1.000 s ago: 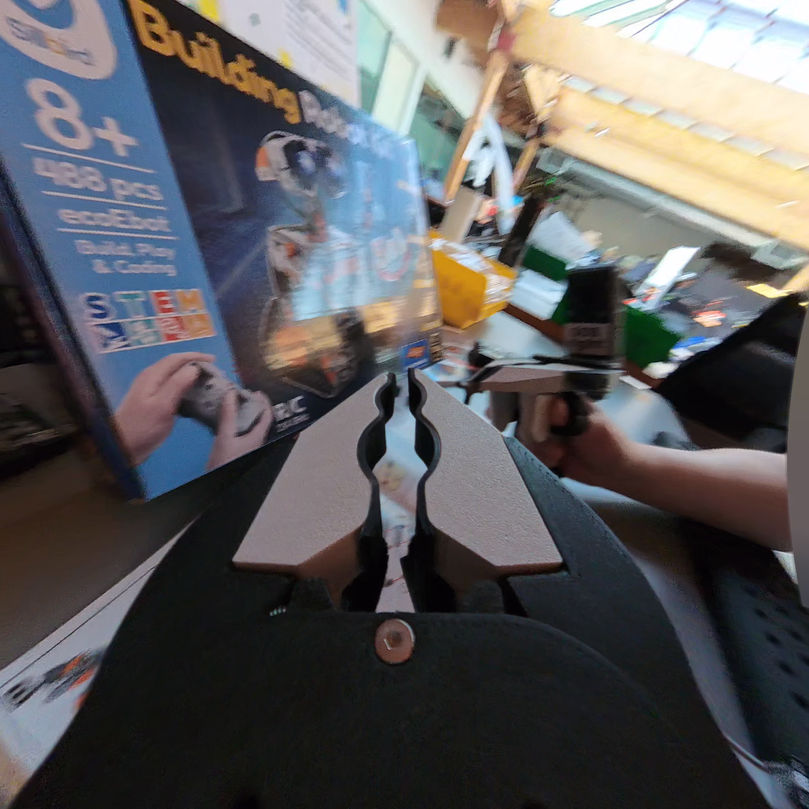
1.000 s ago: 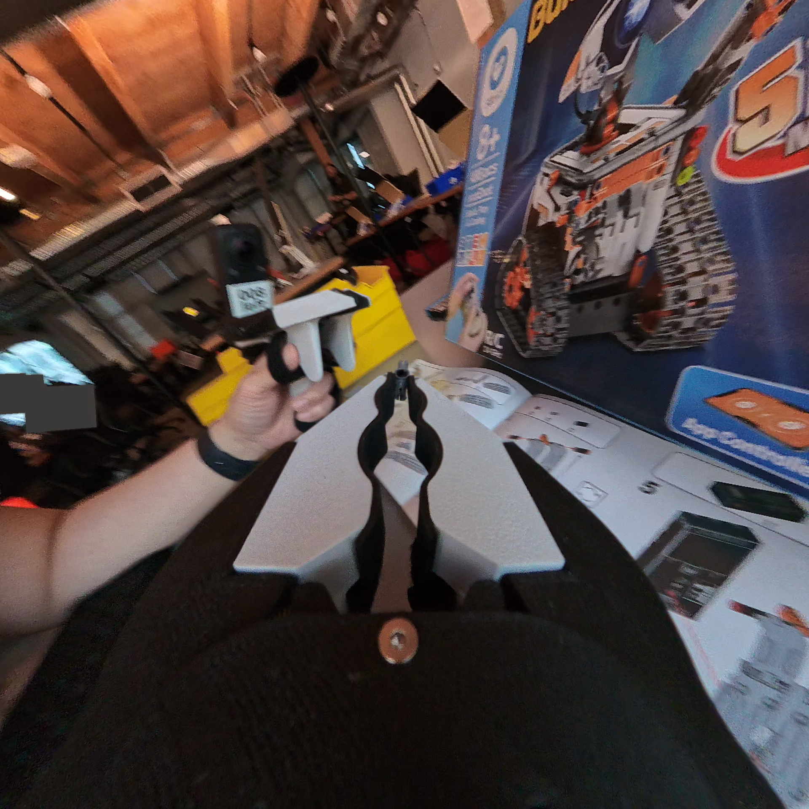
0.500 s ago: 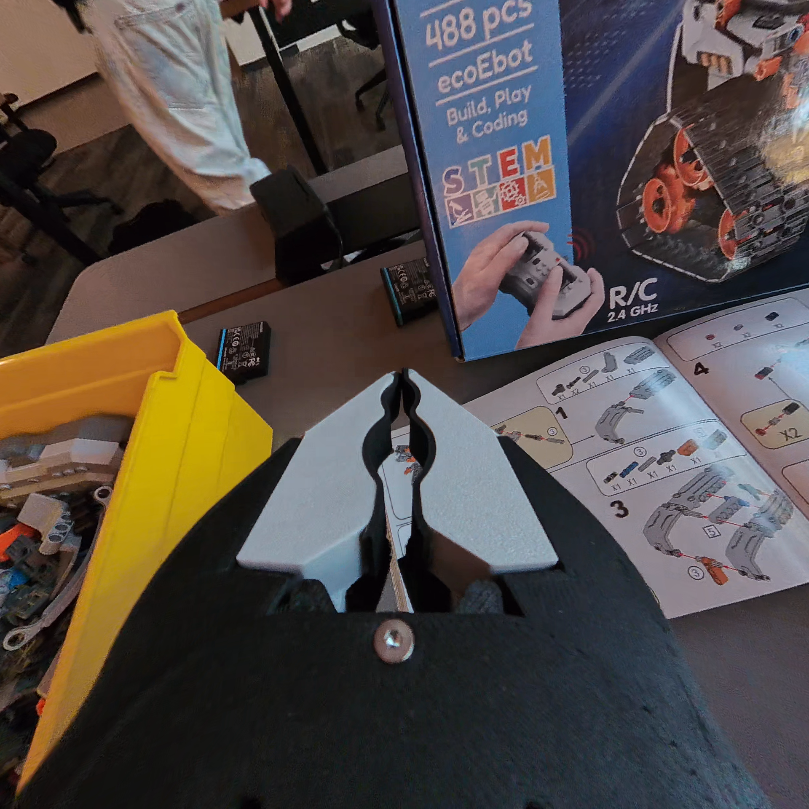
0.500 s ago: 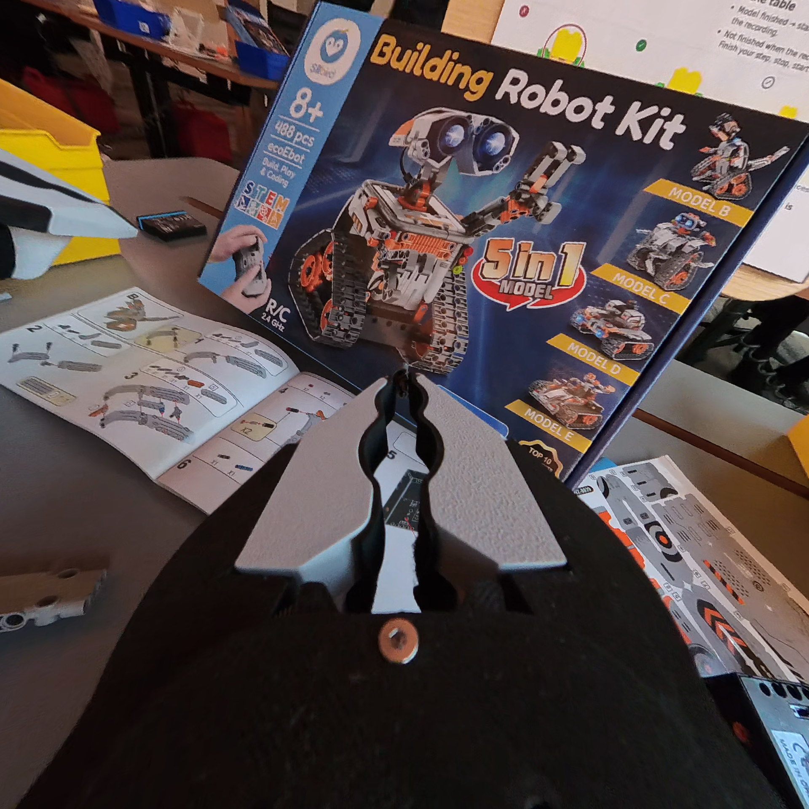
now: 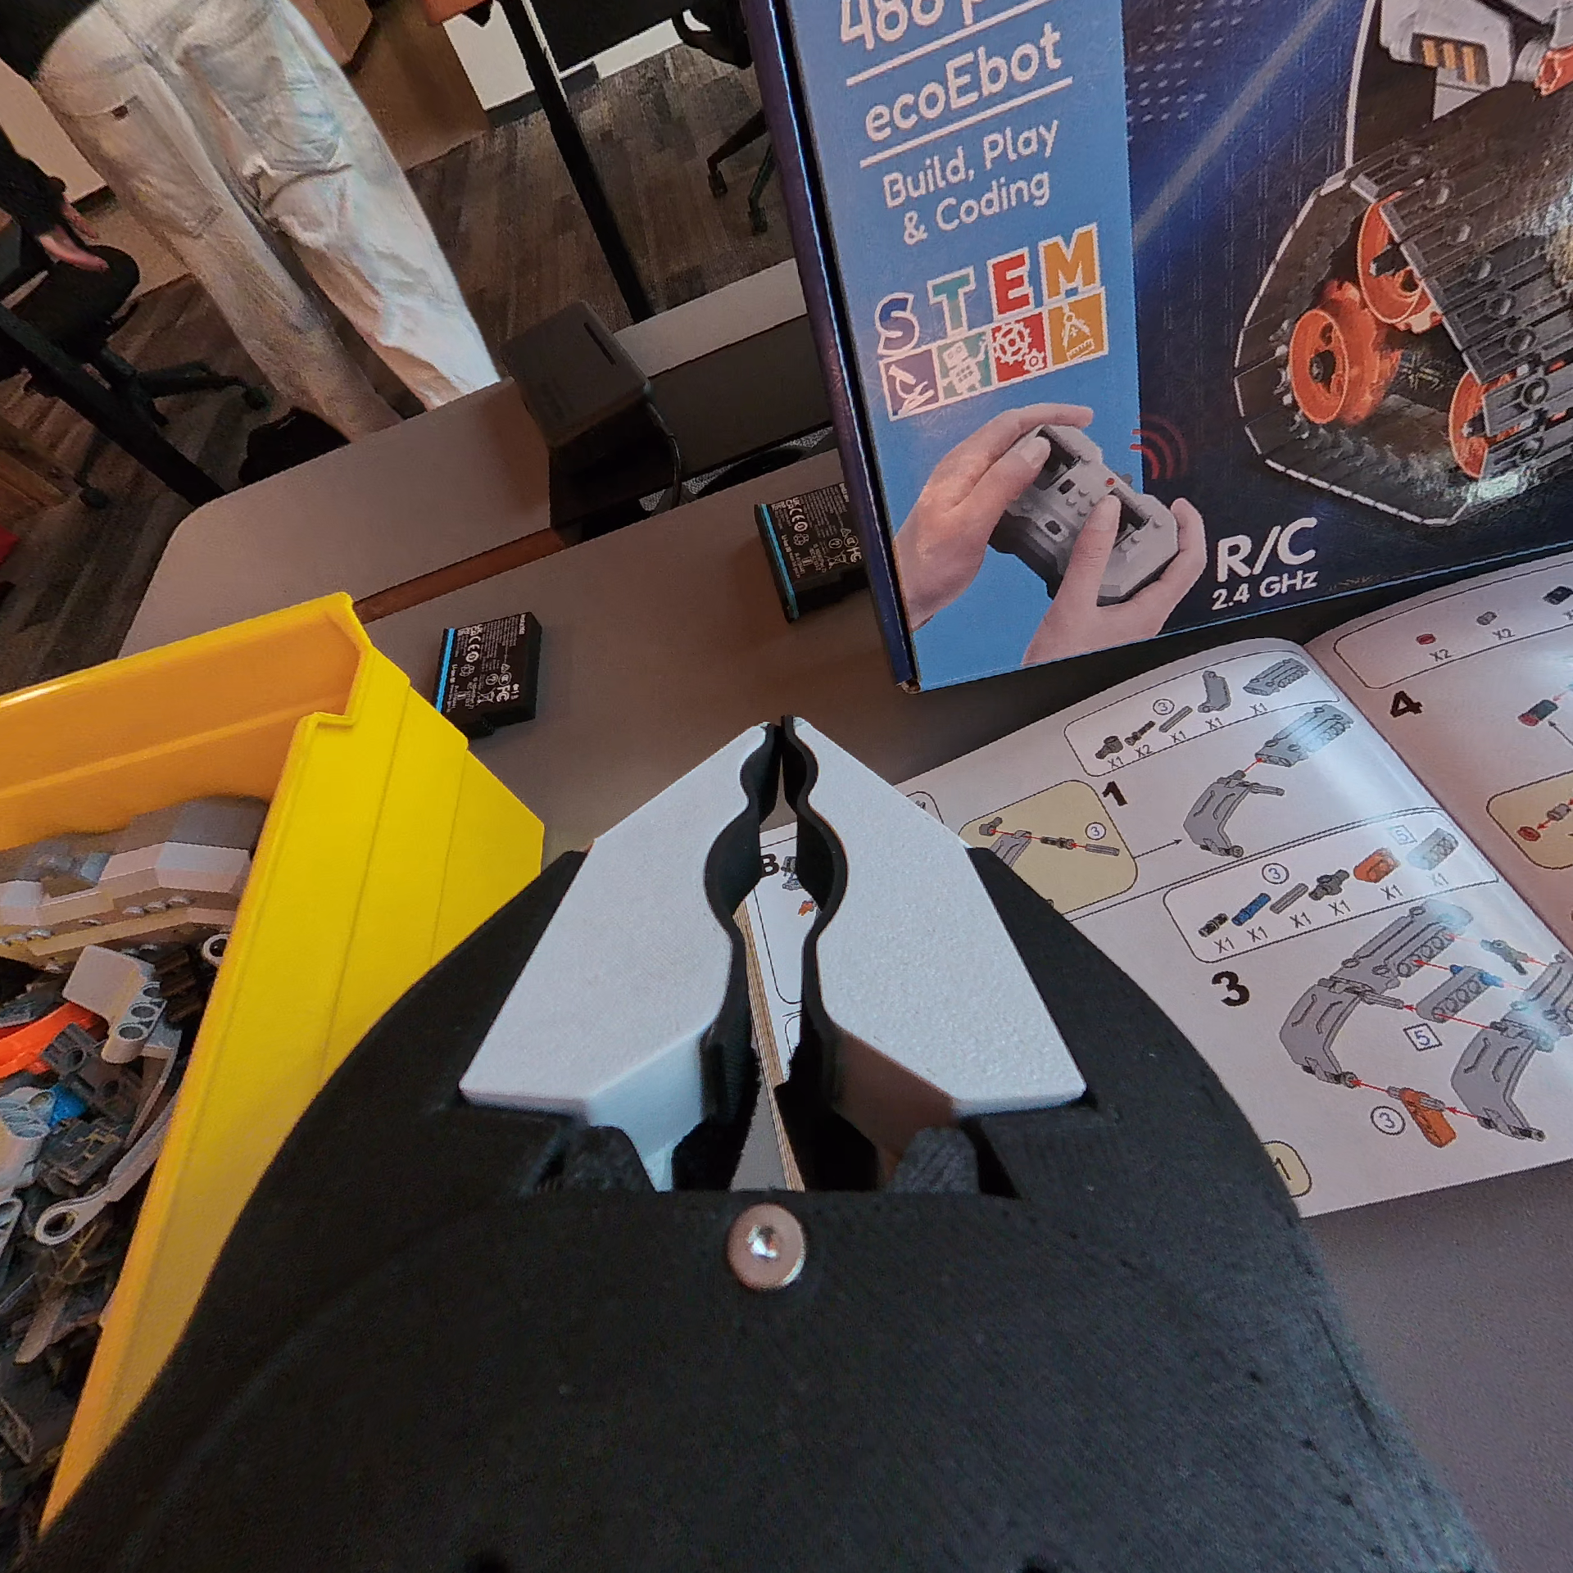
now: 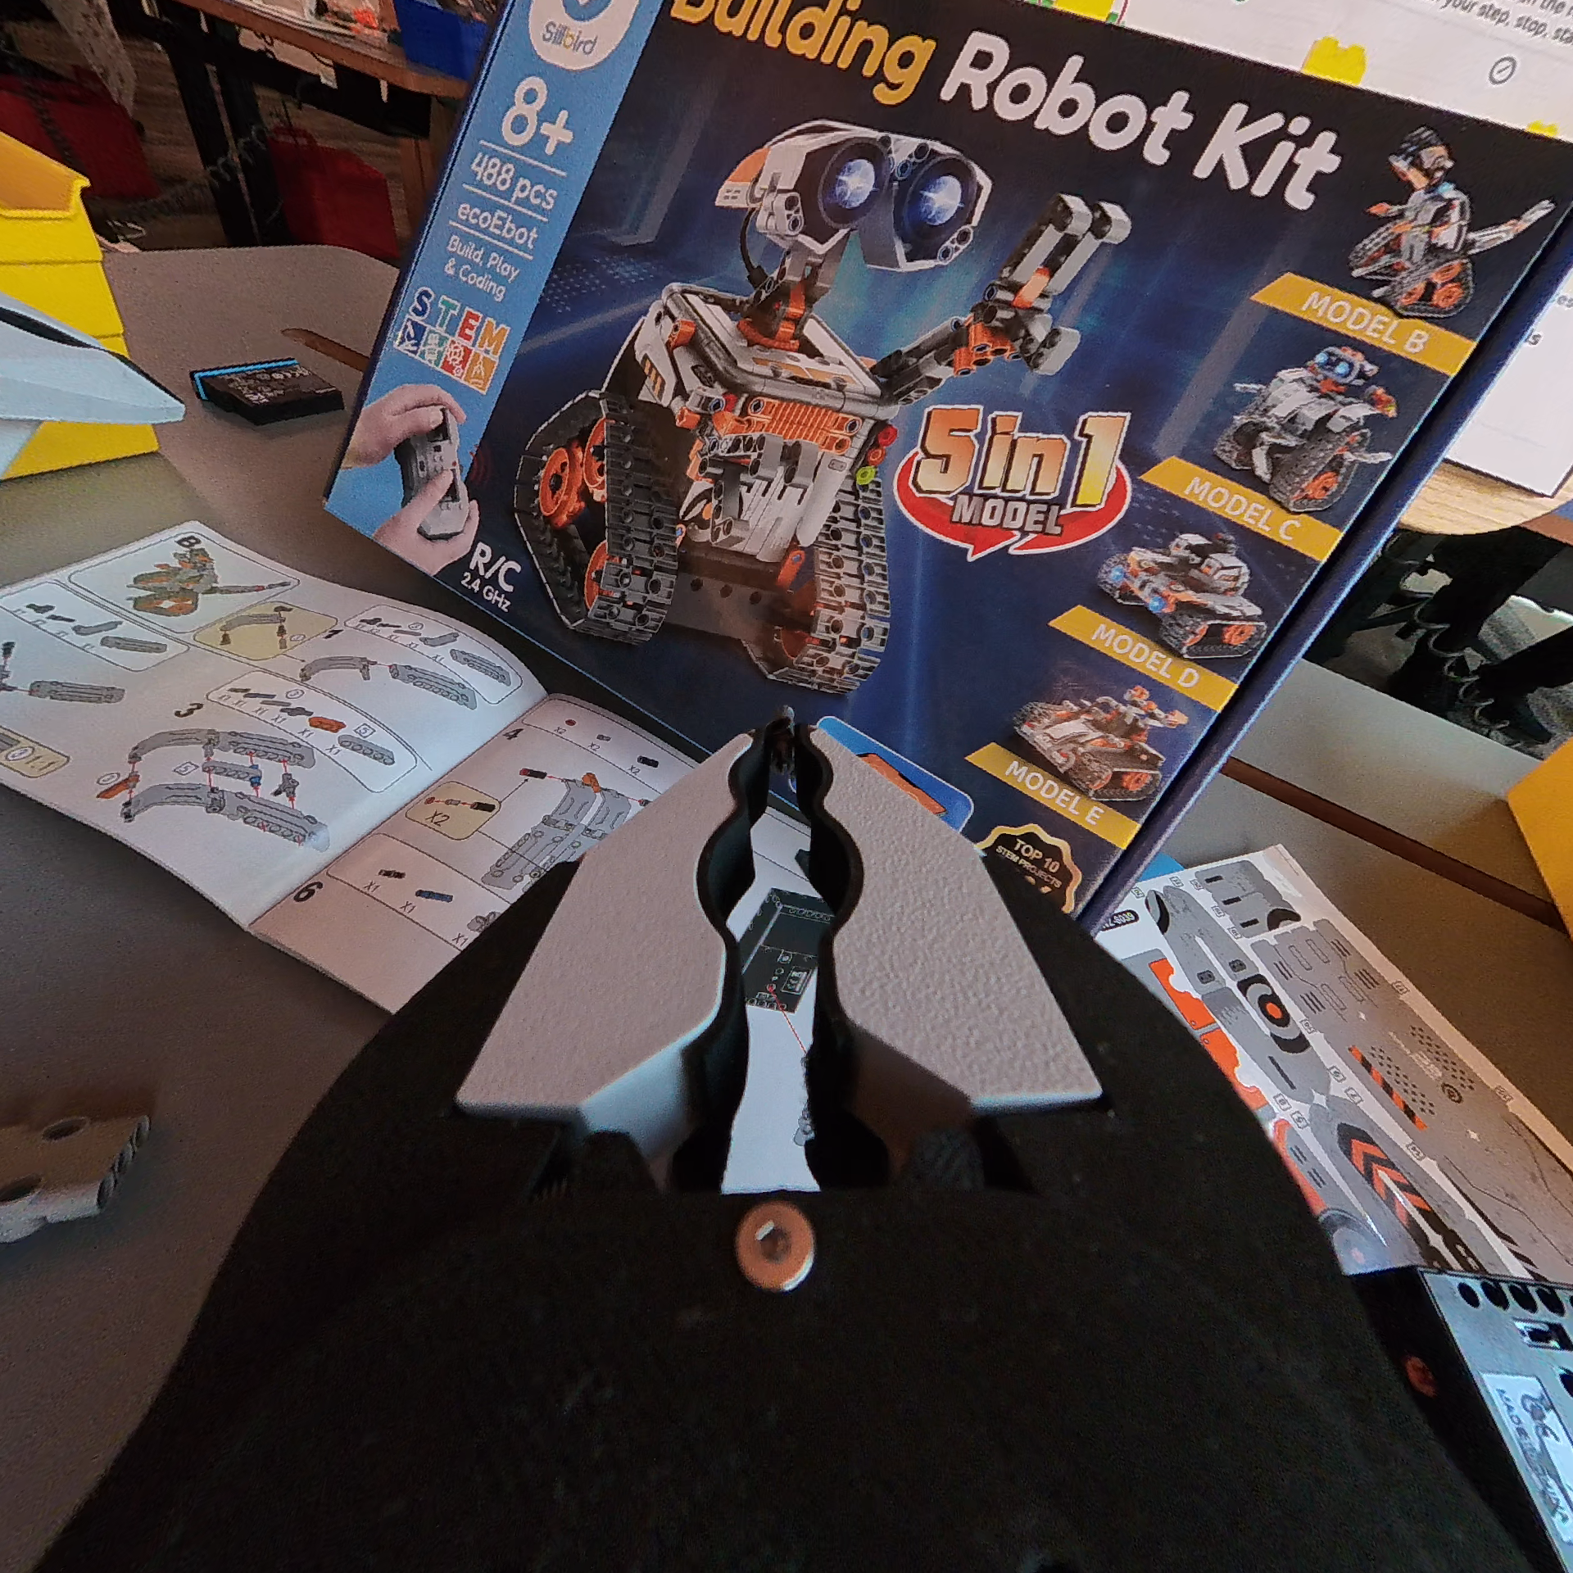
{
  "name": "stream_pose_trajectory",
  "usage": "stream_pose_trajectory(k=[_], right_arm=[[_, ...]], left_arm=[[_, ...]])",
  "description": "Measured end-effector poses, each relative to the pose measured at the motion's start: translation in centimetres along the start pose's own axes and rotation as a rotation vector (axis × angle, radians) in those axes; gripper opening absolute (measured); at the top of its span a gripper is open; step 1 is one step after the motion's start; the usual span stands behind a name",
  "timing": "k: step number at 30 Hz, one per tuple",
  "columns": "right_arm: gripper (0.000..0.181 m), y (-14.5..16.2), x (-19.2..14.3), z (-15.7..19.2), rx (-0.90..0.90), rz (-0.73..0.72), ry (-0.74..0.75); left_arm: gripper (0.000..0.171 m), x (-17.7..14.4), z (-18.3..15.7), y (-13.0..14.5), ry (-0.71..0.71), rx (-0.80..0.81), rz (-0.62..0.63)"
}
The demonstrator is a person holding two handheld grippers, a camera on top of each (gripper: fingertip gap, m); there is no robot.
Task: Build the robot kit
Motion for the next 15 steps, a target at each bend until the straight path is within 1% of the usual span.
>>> stream_pose_trajectory(k=[15], right_arm=[[0.003, -0.26, -0.54, -0.22, -0.001, -0.026, 0.008]], left_arm=[[0.002, -0.56, -0.45, -0.31, 0.078, -0.038, -0.058]])
Point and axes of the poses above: each gripper's, where its closed fingertips meet, x out along the fingers, y out of its underside, z = x × y across the jaws, the point moved 8 cm from there along -x, back along the fingers, and after that the axes turned 15 degrees about z, right-handed, at the moved point
